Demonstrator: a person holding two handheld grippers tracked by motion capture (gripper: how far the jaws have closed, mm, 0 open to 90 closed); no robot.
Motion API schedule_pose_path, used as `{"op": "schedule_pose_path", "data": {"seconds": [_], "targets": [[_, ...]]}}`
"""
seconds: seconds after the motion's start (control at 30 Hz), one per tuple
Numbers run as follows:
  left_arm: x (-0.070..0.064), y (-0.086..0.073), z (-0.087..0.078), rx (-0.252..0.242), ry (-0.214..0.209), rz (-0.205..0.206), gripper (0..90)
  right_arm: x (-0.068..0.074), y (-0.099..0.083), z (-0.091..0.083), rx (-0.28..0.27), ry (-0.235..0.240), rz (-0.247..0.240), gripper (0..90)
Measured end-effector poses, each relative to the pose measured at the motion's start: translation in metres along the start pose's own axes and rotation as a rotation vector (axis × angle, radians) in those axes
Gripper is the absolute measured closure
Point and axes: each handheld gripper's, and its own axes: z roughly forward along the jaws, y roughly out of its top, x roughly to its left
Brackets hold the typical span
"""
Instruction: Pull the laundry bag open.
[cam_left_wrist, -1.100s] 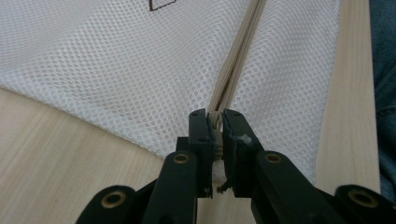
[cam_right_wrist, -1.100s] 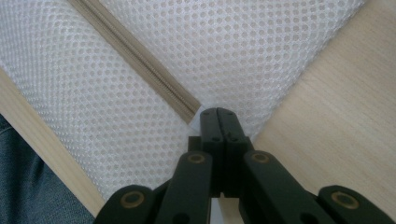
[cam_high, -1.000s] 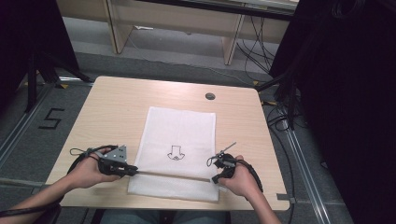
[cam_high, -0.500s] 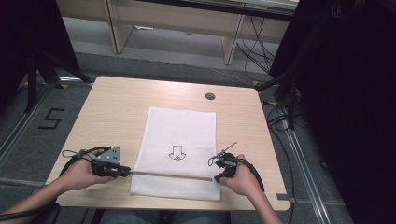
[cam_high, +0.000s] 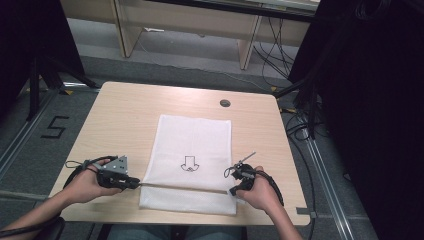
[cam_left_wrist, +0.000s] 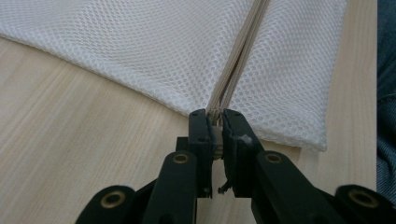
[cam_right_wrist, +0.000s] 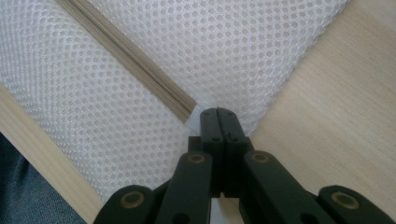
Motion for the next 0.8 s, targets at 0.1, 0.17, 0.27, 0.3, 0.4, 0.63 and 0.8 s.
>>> {"op": "schedule_pose_path", "data": {"seconds": [0.1,0.17,0.27,0.3,0.4,0.63,0.8], "targets": [[0.0,0.0,0.0,-0.009,0.003,-0.028,81.9,0.001,0.0,0.0,0.001,-0.001,0.001,90.0],[0.001,0.002,0.001,-0.005,0.011,-0.03,81.8,0.001,0.0,0.0,0.002,-0.004,0.001,90.0],[0.001,0.005,0.003,0.005,0.023,-0.017,81.7,0.002,0.001,-0.001,0.007,-0.005,0.001,90.0],[0.0,0.004,0.004,0.005,0.02,-0.032,81.7,0.002,0.001,-0.001,0.008,-0.006,0.003,90.0],[0.002,0.002,0.004,0.006,0.027,-0.026,80.2,0.001,0.0,0.0,0.002,-0.001,-0.008,90.0],[0.005,0.003,-0.005,-0.125,0.003,-0.141,50.3,-0.008,-0.006,-0.009,-0.147,0.068,0.085,67.7],[0.015,0.003,-0.021,-0.253,0.096,-0.203,39.8,-0.021,-0.005,-0.015,-0.347,0.048,0.091,62.8]]}}
